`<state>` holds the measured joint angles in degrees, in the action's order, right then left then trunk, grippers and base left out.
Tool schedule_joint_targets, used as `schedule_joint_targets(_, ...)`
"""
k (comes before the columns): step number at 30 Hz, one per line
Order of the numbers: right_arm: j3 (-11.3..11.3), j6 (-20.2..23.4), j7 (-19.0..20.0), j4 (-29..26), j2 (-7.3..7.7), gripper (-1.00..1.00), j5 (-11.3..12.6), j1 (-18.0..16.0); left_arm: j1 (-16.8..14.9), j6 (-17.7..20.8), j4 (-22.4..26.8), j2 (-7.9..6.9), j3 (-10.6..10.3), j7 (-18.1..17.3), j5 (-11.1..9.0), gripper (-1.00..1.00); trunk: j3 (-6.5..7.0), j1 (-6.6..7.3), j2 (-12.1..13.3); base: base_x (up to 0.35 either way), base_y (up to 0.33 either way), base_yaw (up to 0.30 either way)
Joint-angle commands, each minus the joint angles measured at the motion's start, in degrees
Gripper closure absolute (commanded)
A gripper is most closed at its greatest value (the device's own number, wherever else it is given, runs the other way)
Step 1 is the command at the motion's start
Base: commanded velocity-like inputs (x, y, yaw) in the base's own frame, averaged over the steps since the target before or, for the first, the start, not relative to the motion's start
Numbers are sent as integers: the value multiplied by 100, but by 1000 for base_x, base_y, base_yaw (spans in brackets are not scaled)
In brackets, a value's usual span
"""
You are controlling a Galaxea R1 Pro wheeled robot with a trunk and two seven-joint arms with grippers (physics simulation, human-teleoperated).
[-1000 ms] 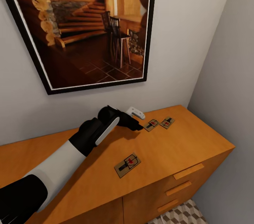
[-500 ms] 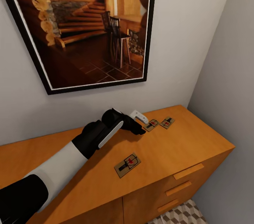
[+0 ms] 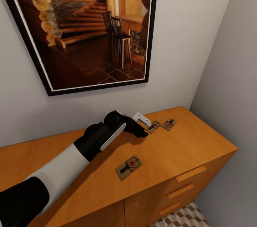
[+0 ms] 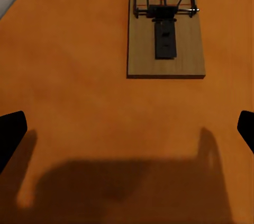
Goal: Take the four mousetraps from the cabinet in the bathroom and place them on the bathroom floor. Make sure all four end up on the same floor surface, and ensure that at least two of them are either under or directly next to the same bathroom sink.
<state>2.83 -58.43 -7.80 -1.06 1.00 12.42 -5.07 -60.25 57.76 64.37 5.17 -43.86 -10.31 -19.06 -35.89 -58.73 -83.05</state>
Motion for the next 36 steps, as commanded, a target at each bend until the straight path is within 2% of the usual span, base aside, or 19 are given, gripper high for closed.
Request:
schedule_joint_targets(1, 33, -11, -29, 1, -1, 100, 14, -3, -5, 16, 3, 4, 1, -59, 60, -100, -5, 0, -3, 0, 0, 0)
schedule_joint_targets(8, 33, -12, -29, 1, -19, 100, 14, -3, -5, 16, 5, 9, 0, -59, 60, -100, -5, 0, -3, 21, 0, 0)
schedule_joint_targets(17, 38, -17, -21, 1, -28, 100, 14, -3, -5, 16, -1, 10, 0, -59, 60, -100, -5, 0, -3, 148, 0, 0)
schedule_joint_targets(22, 41, -19, -20, 1, -82, 100, 8, -3, -6, 16, -3, 10, 0, -59, 60, -100, -3, 0, -3, 47, 0, -15)
schedule_joint_targets(36, 42, -19, -16, 1, -142, 100, 6, -3, -6, 16, -3, 15, 0, -59, 60, -100, 76, 0, -3, 4, 0, -195)
